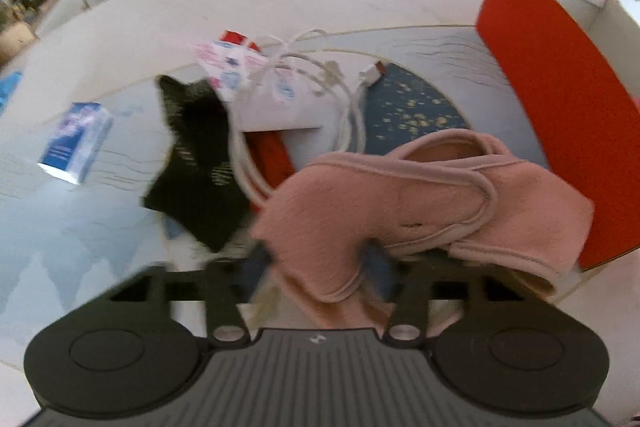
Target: Organize objects
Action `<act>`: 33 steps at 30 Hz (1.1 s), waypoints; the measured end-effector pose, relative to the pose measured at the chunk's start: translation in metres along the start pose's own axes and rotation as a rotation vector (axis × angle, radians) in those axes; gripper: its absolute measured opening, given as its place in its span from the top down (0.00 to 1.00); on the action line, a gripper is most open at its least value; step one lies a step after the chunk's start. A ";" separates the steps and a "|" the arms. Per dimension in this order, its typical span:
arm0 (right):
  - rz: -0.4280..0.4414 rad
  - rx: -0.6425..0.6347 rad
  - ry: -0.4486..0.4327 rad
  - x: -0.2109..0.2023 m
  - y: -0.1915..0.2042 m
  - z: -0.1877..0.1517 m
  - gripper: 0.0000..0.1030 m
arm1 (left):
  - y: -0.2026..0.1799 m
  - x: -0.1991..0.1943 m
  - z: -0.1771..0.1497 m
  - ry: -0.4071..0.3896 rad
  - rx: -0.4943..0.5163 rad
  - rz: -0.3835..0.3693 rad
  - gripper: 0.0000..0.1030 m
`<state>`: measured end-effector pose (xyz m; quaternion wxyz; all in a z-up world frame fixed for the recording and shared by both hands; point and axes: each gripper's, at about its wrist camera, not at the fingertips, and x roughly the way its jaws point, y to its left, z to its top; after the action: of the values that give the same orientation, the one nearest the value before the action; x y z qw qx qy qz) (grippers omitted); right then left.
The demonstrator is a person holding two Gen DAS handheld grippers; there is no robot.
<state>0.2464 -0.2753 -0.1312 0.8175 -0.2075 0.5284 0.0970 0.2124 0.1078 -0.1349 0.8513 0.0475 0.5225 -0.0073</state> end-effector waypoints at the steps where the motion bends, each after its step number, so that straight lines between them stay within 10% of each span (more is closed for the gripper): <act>1: 0.000 -0.001 0.000 0.000 0.000 0.000 0.89 | 0.001 -0.002 -0.001 -0.005 -0.007 0.001 0.77; 6: -0.001 -0.001 -0.001 0.000 0.000 0.000 0.89 | 0.002 -0.014 -0.009 -0.035 -0.028 -0.027 0.90; 33: 0.015 -0.023 0.002 -0.001 -0.001 0.001 0.90 | -0.066 -0.154 0.073 -0.276 0.115 -0.443 0.95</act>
<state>0.2474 -0.2754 -0.1298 0.8138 -0.2131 0.5295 0.1092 0.2031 0.0302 0.0297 0.8880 -0.0209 0.3979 -0.2294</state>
